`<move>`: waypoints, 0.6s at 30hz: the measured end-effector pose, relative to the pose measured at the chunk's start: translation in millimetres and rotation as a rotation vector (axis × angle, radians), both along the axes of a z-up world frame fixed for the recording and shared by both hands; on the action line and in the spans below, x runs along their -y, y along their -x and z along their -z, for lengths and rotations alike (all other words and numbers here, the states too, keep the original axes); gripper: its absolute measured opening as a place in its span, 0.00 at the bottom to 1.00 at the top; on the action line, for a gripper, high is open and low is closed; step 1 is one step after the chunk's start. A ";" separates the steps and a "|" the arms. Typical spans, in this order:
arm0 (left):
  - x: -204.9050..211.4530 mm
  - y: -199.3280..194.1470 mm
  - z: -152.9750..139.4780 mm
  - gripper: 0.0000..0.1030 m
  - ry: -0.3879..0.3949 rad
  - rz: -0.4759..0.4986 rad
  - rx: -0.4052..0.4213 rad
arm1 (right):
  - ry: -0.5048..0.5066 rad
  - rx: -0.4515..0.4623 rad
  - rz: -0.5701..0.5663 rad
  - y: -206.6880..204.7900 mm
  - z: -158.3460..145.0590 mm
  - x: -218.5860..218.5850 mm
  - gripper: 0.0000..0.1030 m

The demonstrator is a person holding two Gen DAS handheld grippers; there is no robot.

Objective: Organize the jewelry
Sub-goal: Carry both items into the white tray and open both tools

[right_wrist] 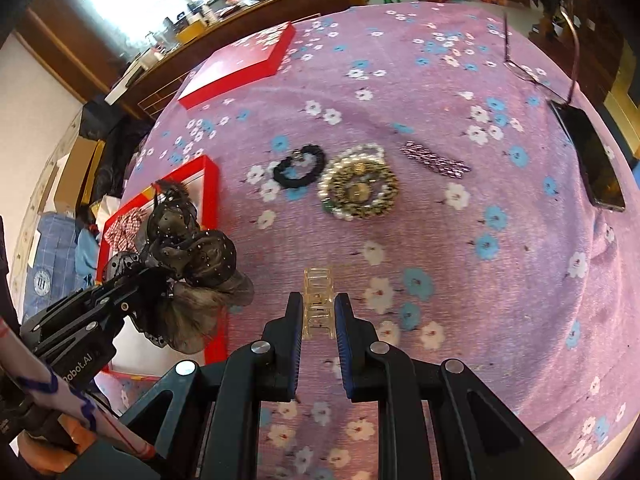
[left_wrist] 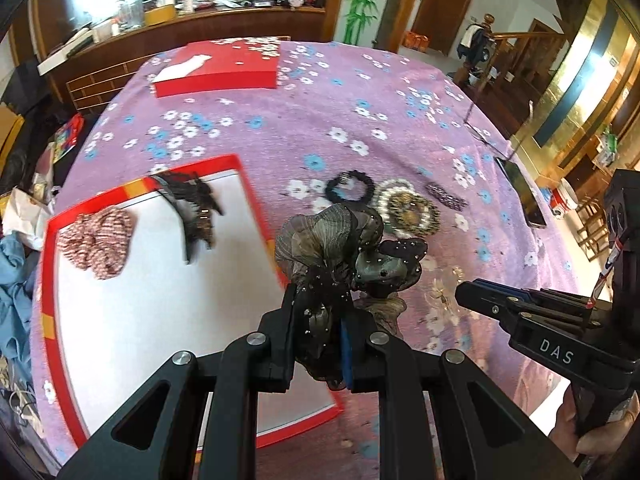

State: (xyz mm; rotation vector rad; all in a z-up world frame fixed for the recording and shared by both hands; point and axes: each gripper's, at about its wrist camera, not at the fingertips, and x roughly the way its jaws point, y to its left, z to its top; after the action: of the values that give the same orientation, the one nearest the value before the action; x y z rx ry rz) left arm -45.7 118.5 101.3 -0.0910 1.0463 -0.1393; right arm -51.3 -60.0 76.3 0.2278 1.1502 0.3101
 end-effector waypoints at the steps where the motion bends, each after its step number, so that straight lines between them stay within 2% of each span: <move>1: -4.8 0.8 -0.3 0.16 -0.001 -0.007 0.001 | 0.004 0.002 -0.009 0.0 -0.7 -4.8 0.17; 18: -82.6 17.3 2.4 0.16 -0.016 -0.127 0.010 | 0.041 0.025 -0.136 -4.3 -11.0 -88.6 0.17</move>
State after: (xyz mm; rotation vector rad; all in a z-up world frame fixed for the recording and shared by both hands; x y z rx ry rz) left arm -63.0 201.1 98.9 -0.1424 1.0285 -0.0162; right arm -46.9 28.6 87.3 0.1096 1.1483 0.4077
